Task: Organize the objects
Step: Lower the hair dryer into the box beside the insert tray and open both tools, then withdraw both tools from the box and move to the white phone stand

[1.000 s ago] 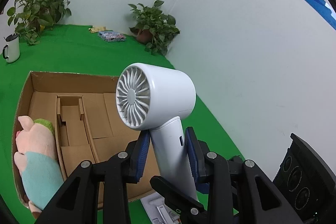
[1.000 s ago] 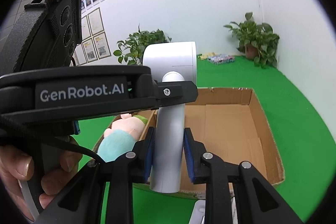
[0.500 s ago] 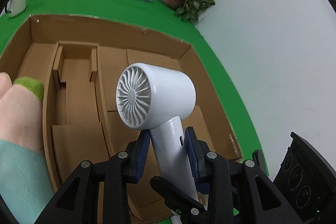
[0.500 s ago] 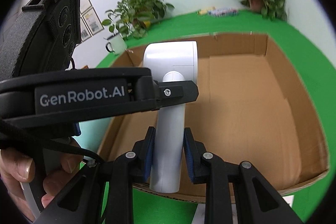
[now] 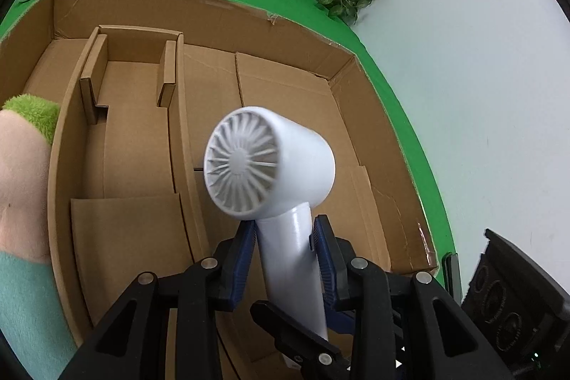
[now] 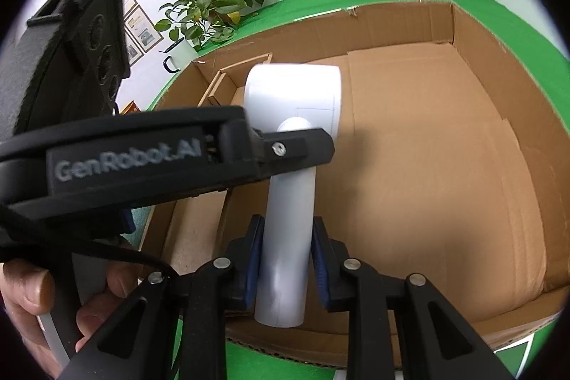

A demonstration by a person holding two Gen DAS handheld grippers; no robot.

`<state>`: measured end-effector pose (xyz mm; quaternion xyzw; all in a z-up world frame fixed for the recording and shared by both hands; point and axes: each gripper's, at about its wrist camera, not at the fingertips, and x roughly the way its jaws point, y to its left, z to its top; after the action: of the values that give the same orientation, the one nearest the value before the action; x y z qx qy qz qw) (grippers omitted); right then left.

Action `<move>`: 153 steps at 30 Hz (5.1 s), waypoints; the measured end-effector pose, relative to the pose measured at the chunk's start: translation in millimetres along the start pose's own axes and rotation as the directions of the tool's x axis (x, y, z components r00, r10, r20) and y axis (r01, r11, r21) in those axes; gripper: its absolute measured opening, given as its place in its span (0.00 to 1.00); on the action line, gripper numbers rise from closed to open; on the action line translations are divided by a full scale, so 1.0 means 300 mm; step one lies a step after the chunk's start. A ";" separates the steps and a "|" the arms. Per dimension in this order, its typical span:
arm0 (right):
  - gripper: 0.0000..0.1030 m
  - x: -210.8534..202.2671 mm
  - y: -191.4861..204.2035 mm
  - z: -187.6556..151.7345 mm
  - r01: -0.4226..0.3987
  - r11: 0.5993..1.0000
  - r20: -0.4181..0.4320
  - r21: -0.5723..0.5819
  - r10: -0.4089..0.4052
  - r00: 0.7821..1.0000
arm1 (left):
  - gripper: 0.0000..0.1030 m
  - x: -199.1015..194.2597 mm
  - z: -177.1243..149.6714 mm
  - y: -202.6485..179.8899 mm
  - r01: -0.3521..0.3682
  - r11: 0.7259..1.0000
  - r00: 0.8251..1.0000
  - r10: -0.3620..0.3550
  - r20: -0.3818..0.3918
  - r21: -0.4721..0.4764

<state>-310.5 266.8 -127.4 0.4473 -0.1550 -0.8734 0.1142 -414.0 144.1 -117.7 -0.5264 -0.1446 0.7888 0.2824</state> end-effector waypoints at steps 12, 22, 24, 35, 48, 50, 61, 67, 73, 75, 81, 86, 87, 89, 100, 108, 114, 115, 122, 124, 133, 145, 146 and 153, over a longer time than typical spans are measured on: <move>0.33 0.003 -0.026 -0.007 0.004 1.000 -0.018 -0.015 -0.005 1.000 | 0.31 -0.196 -0.110 0.004 -0.201 0.975 0.977 0.192 0.094 0.097; 0.22 0.043 -0.012 0.000 0.045 0.998 -0.069 -0.038 -0.048 0.996 | 0.24 -0.194 -0.168 -0.005 -0.332 0.929 0.943 0.325 0.072 0.163; 0.22 0.044 -0.011 0.000 0.047 0.998 -0.071 -0.037 -0.050 0.996 | 0.20 -0.194 -0.183 0.002 -0.352 0.918 0.936 0.345 0.070 0.184; 0.76 -0.142 0.055 -0.060 0.180 0.971 0.148 -0.159 -0.157 0.976 | 0.20 -0.221 -0.225 0.002 -0.409 0.887 0.912 0.398 0.095 0.213; 0.78 -0.419 0.111 -0.269 0.357 0.910 0.381 -0.212 -0.260 0.887 | 0.85 -0.641 -0.530 -0.154 -0.400 0.906 0.764 0.249 0.596 0.135; 0.78 -0.436 0.122 -0.284 0.362 0.907 0.395 -0.216 -0.258 0.882 | 0.90 -0.687 -0.579 -0.180 -0.390 0.912 0.745 0.231 0.625 0.129; 0.78 -0.501 0.135 -0.349 0.363 0.909 0.443 -0.206 -0.244 0.863 | 0.94 -0.779 -0.752 -0.289 -0.490 0.868 0.645 0.299 0.704 0.079; 0.73 -0.515 0.116 -0.361 0.362 0.912 0.454 -0.191 -0.244 0.857 | 0.86 -0.790 -0.760 -0.270 -0.483 0.876 0.637 0.333 0.695 0.023; 0.19 -0.523 0.103 -0.364 0.393 0.904 0.460 -0.168 -0.281 0.842 | 0.10 -0.744 -0.746 -0.260 -0.473 0.876 0.707 0.313 0.634 0.095; 0.40 -0.521 0.102 -0.364 0.372 0.911 0.455 -0.180 -0.258 0.852 | 0.29 -0.742 -0.752 -0.268 -0.496 0.864 0.691 0.332 0.643 0.088; 0.91 -0.532 0.102 -0.380 0.371 0.910 0.489 -0.184 -0.243 0.838 | 0.99 -0.786 -0.760 -0.256 -0.474 0.880 0.661 0.328 0.675 0.037; 0.91 -0.522 0.092 -0.368 0.360 0.916 0.464 -0.178 -0.245 0.851 | 0.99 -0.787 -0.757 -0.243 -0.481 0.876 0.663 0.341 0.667 0.031; 0.91 -0.522 0.095 -0.368 0.353 0.918 0.462 -0.179 -0.239 0.854 | 0.99 -0.786 -0.757 -0.243 -0.489 0.872 0.661 0.344 0.667 0.035; 0.91 -0.522 0.100 -0.372 0.351 0.918 0.464 -0.186 -0.233 0.855 | 0.99 -0.775 -0.758 -0.242 -0.501 0.864 0.662 0.348 0.664 0.046; 0.91 -0.508 0.079 -0.383 0.346 0.918 0.442 -0.192 -0.234 0.866 | 0.99 -0.724 -0.736 -0.180 -0.482 0.874 0.704 0.345 0.621 0.061; 0.91 -0.467 0.071 -0.487 0.133 0.967 0.322 -0.218 -0.058 0.945 | 0.99 -0.663 -0.767 -0.116 -0.349 0.930 0.802 0.234 0.550 0.113; 0.91 -0.368 0.077 -0.600 0.017 0.971 0.182 -0.238 0.028 0.983 | 0.99 -0.592 -0.793 -0.058 -0.329 0.938 0.840 0.237 0.488 0.111; 0.91 -0.352 0.070 -0.606 0.021 0.972 0.165 -0.234 0.018 0.986 | 0.99 -0.580 -0.793 -0.052 -0.330 0.937 0.843 0.240 0.481 0.111; 0.91 -0.358 -0.040 -0.592 0.144 0.977 0.178 -0.160 -0.115 0.977 | 0.99 -0.521 -0.797 -0.037 -0.308 0.943 0.868 0.225 0.443 0.125; 0.91 -0.361 -0.072 -0.579 0.191 0.971 0.183 -0.147 -0.163 0.970 | 0.99 -0.505 -0.796 -0.035 -0.306 0.943 0.874 0.223 0.432 0.131; 0.91 -0.306 -0.027 -0.532 0.193 0.961 0.151 -0.197 -0.165 0.975 | 0.99 -0.466 -0.757 -0.031 -0.293 0.945 0.882 0.208 0.423 0.146; 0.64 -0.229 -0.044 -0.499 0.289 0.927 0.101 -0.240 -0.272 0.957 | 0.99 -0.457 -0.742 0.006 -0.232 0.962 0.906 0.160 0.391 0.143; 0.64 -0.245 -0.046 -0.517 0.273 0.931 0.099 -0.241 -0.256 0.961 | 0.98 -0.452 -0.746 0.010 -0.206 0.968 0.916 0.139 0.376 0.144; 0.82 -0.379 -0.060 -0.668 0.150 0.956 0.095 -0.252 -0.130 0.987 | 0.98 -0.380 -0.766 0.022 0.014 0.989 0.973 -0.047 0.227 0.147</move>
<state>-82.6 288.2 -160.0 0.4044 -0.0119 -0.9087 0.1033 -173.6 54.8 -128.7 -0.4075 -0.1268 0.8483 0.3134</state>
